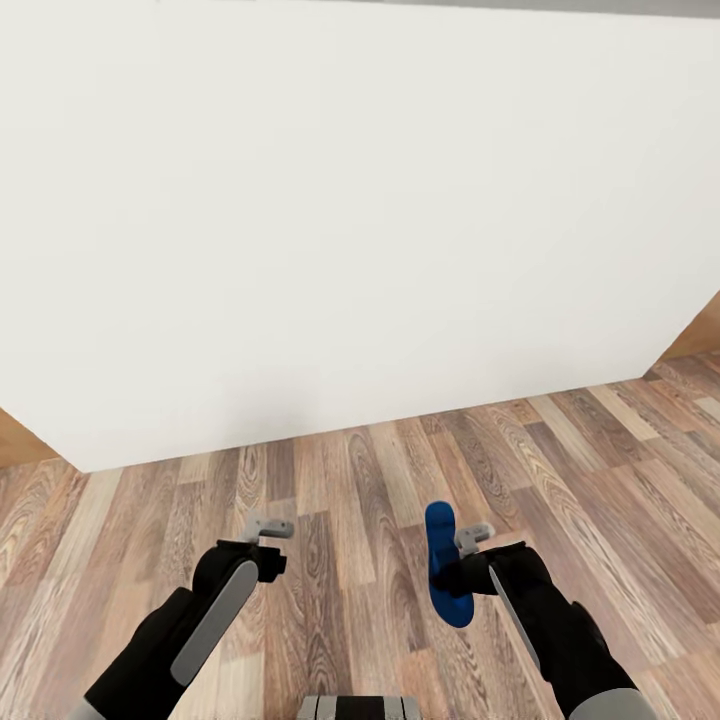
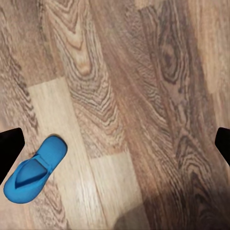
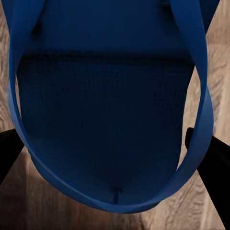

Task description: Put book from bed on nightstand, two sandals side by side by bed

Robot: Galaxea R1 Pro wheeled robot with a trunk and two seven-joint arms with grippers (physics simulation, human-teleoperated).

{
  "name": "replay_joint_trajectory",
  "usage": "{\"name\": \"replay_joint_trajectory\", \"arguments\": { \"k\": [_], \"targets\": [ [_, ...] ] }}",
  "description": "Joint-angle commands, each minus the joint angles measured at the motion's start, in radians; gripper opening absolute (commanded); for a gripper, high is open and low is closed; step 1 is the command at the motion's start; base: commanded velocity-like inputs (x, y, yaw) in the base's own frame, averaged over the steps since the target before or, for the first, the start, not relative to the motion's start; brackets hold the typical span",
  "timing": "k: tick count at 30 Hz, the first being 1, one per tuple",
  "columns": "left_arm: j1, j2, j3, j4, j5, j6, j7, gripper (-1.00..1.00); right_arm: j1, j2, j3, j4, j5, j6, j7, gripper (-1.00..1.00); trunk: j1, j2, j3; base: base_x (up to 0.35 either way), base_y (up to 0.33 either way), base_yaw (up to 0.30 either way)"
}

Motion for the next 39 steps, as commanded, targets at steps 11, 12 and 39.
{"name": "replay_joint_trajectory", "arguments": {
  "k": [11,12,39],
  "targets": [
    [0.007,-0.004,-0.003,-0.009,0.011,0.005,0.015,1.00,-0.001,0.004,0.005,-0.007,0.004,0.005,0.008,-1.00,0.042,-0.078,-0.053,0.000,0.000,0.000],
    [0.008,-0.004,-0.003,-0.007,0.011,0.005,0.015,1.00,-0.001,0.007,0.005,-0.007,0.004,0.005,0.008,-1.00,0.046,-0.085,-0.058,0.000,0.000,0.000],
    [0.005,0.000,-0.005,0.114,0.019,0.088,0.010,1.00,-0.001,0.034,0.002,-0.008,0.002,0.001,0.011,-1.00,0.078,-0.131,-0.197,0.000,0.000,0.000]
  ]
}}
